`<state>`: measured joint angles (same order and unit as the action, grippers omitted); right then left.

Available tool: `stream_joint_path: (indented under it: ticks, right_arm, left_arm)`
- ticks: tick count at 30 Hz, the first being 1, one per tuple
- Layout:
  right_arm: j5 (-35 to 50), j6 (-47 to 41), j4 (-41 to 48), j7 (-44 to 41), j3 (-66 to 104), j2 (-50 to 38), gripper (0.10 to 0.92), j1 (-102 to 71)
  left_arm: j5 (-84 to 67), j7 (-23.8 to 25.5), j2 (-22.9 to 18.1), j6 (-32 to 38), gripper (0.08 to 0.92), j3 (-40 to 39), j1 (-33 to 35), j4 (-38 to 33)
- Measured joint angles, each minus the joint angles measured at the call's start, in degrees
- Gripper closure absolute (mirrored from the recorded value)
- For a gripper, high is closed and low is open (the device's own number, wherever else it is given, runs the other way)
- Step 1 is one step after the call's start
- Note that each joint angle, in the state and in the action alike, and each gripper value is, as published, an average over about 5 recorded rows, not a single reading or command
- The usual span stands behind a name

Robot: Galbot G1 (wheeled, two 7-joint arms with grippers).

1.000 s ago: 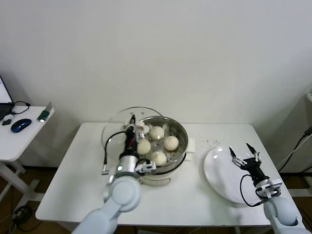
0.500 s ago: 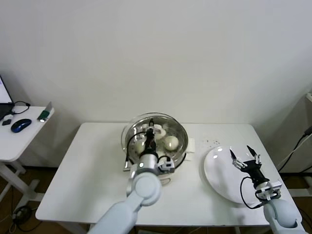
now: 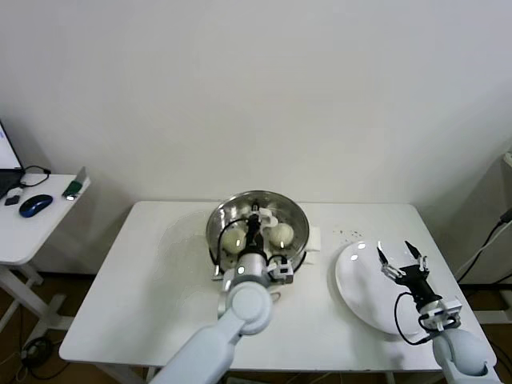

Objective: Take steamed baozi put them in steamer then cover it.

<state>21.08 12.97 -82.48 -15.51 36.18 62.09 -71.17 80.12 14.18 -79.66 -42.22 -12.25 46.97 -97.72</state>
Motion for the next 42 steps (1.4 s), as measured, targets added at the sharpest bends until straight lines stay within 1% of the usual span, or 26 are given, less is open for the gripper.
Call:
stream_joint_path:
  ticks: [13, 24, 35, 38, 42]
  right_arm:
    - [-0.3, 0.3, 0.6, -0.5, 0.3, 0.4, 0.203, 0.0]
    - [-0.4, 0.6, 0.8, -1.0, 0.6, 0.5, 0.203, -0.1]
    - [-0.6, 0.6, 0.7, -1.3, 0.7, 0.6, 0.203, -0.2]
    - [-0.7, 0.3, 0.5, -1.4, 0.8, 0.5, 0.203, -0.4]
    - [-1.1, -0.5, 0.0, -1.1, 1.0, 0.2, 0.203, -0.7]
  left_arm:
    - [-1.0, -0.3, -0.6, 0.0, 0.850, -0.9, -1.1, 1.4]
    - [-0.5, 0.0, 0.2, 0.0, 0.850, -0.9, -1.2, 1.7]
    - [-0.1, 0.0, 0.0, 0.0, 0.847, -0.7, -1.0, 1.8]
    - [-0.1, 0.3, 0.3, 0.0, 0.805, -0.6, -0.9, 1.4]
    - [-0.4, 0.9, 0.9, 0.1, 0.691, -0.5, -0.7, 0.4]
